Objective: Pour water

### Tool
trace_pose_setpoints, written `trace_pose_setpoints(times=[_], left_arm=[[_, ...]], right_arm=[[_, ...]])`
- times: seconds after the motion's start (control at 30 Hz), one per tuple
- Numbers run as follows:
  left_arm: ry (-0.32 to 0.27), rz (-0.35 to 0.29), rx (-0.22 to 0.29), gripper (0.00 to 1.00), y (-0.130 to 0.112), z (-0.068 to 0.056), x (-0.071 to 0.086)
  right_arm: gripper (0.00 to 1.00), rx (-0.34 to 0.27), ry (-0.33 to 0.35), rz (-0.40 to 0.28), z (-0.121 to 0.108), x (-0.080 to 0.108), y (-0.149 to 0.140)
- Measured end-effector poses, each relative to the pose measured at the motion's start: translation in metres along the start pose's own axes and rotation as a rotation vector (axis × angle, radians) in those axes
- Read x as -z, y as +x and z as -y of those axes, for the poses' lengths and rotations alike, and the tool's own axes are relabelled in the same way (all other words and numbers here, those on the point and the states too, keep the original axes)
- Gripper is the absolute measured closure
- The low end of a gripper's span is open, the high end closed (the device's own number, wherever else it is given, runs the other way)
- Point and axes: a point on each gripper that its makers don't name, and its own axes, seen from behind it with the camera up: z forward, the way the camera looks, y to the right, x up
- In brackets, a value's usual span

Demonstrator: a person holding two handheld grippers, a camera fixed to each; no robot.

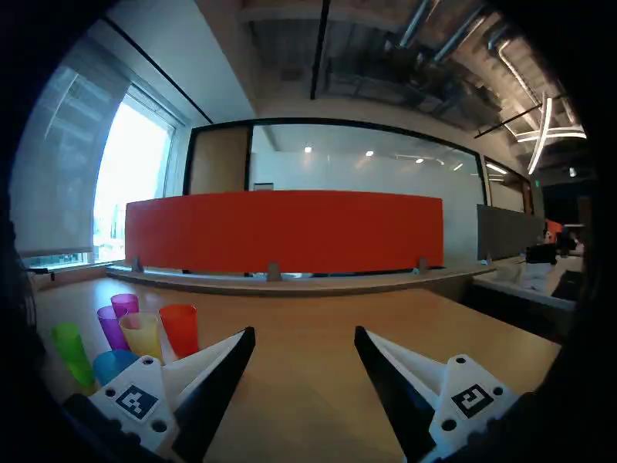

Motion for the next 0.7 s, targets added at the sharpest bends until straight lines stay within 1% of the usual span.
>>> trace_pose_setpoints(times=[0.7], left_arm=[[0.0,0.0,0.0,0.1,0.0002,-0.0002,-0.0001]], right_arm=[[0.0,-0.001,-0.002,0.002,-0.0007,0.0003,-0.0015]])
